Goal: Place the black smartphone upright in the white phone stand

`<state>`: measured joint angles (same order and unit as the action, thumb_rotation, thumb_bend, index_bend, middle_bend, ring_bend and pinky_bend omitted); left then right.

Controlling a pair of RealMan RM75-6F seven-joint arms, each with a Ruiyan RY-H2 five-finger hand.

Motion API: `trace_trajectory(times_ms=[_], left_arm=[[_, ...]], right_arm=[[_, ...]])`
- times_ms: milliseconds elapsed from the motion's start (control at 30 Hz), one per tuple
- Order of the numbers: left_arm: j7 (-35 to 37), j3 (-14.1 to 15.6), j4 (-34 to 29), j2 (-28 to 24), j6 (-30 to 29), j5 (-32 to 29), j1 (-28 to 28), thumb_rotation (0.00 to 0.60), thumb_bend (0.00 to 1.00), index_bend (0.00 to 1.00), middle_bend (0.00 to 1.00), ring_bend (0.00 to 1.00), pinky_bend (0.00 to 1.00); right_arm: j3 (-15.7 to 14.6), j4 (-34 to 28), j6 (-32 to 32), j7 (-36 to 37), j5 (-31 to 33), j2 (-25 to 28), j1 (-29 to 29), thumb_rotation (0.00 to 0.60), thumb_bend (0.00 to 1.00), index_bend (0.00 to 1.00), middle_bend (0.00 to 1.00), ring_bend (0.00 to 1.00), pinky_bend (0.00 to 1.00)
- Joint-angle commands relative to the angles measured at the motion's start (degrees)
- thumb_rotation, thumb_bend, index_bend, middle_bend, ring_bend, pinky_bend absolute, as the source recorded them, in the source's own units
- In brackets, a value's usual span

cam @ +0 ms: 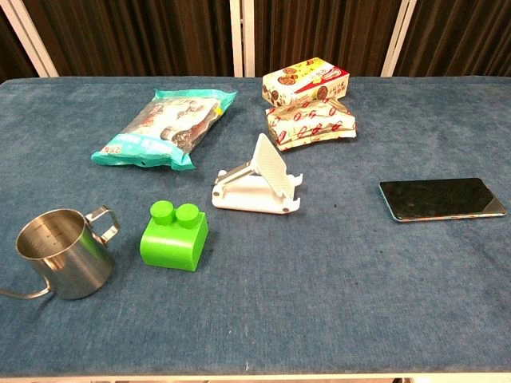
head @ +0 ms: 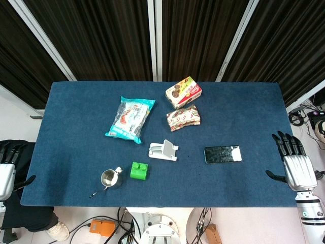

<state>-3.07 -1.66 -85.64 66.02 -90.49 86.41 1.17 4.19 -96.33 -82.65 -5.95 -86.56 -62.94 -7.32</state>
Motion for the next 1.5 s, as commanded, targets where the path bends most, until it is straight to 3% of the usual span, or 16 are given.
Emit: trace_trajectory(times_ms=[33,300,433,633,767,1133,1500], left_arm=[[0.42,0.1,0.32,0.23,0.19,0.42,0.1,0.6,0.02,0.15,0.16,0.06,0.0],[1.42,0.34,0.35,0.91,0.72,1.67,0.69,0.6,0.02,0.15,0.16,0.06,0.0],[1.43,0.38,0.33,1.56,1.24,2.02,1.12,0.6,0.02,0.15,0.16,0.06,0.0],[0.72,0.57,0.02,2.25,1.72,2.67,1.6,0.6,0.02,0.15,0.16,0.06,0.0],[0.64,0.64,-0.02,2.36,1.86,2.37,1.49,0.6,0.02,0.15,0.16,0.06,0.0],[0.46,0.71,0.06,2.42,2.69,1.61,1.52,0.6,0.02,0.15,0.16,0.06,0.0],[0.57,0.71,0.01,2.39,3.3,0.75,1.41,0.6,0.02,0.15,0.16,0.06,0.0]], right_arm=[[-0.25,-0.05,1.17,-0.04,0.57,-0.24,-0.32,0.6,0.11,0.0,0.07,0.0,0.11],[0.54,-2.5,10.86,-3.05,3.91,-0.32,-5.58,0.6,0.21,0.0,0.07,0.0,0.11],[2.11,-3.1,17.9,-7.25,7.28,-2.16,-10.52,0.6,0.21,0.09,0.07,0.0,0.11],[3.4,-2.2,31.41,-14.03,16.53,-6.67,-19.34,0.6,0.27,0.18,0.07,0.0,0.11],[3.52,0.08,36.19,-16.33,22.32,-9.87,-23.1,0.6,0.28,0.22,0.07,0.0,0.11],[2.93,5.06,39.43,-17.94,28.81,-14.53,-28.57,0.6,0.4,0.28,0.06,0.0,0.11],[0.64,5.78,38.26,-17.82,29.24,-15.2,-29.8,0.6,0.4,0.27,0.06,0.0,0.1]])
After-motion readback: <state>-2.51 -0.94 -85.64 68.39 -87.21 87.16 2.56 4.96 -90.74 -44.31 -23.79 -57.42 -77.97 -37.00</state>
